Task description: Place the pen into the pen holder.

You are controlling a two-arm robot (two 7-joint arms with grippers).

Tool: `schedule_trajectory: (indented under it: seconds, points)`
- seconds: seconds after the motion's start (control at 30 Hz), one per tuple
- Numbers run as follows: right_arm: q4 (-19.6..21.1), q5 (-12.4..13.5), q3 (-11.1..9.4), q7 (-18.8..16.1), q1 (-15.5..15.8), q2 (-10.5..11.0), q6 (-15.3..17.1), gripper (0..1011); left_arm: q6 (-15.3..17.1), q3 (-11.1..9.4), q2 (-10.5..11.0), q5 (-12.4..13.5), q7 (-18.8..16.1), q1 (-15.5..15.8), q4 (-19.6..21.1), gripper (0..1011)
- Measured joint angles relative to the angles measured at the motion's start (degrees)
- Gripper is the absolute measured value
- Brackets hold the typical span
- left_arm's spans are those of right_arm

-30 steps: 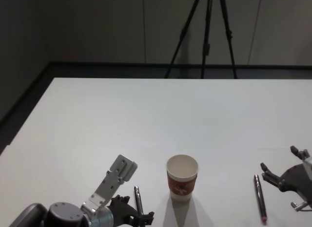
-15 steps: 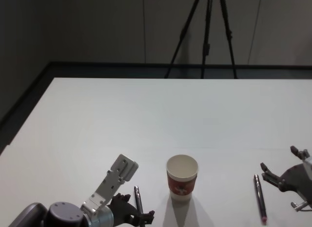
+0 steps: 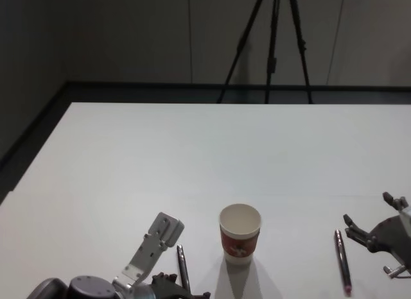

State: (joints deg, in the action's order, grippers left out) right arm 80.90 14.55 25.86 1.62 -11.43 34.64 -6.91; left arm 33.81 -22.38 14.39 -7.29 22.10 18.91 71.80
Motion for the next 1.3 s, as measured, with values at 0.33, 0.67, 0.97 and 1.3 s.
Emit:
schedule_trajectory:
  seconds: [0.33, 0.67, 0.97, 1.3]
  points:
    - [0.00, 0.00, 0.00, 0.00, 0.00, 0.00, 0.00, 1001, 1.58, 1.11, -1.24, -0.73, -1.52, -0.70, 0.26, 1001]
    - [0.00, 0.00, 0.00, 0.00, 0.00, 0.00, 0.00, 1001, 2.07, 2.27, -2.10, -1.16, -2.54, -0.62, -0.04, 1001]
    - [0.00, 0.00, 0.00, 0.00, 0.00, 0.00, 0.00, 1001, 2.85, 2.29, -3.08, -0.94, -3.24, 0.04, -0.44, 1001]
    - [0.00, 0.00, 0.00, 0.00, 0.00, 0.00, 0.00, 1001, 3.58, 2.35, -4.13, 0.46, -4.48, 0.61, -1.36, 1001]
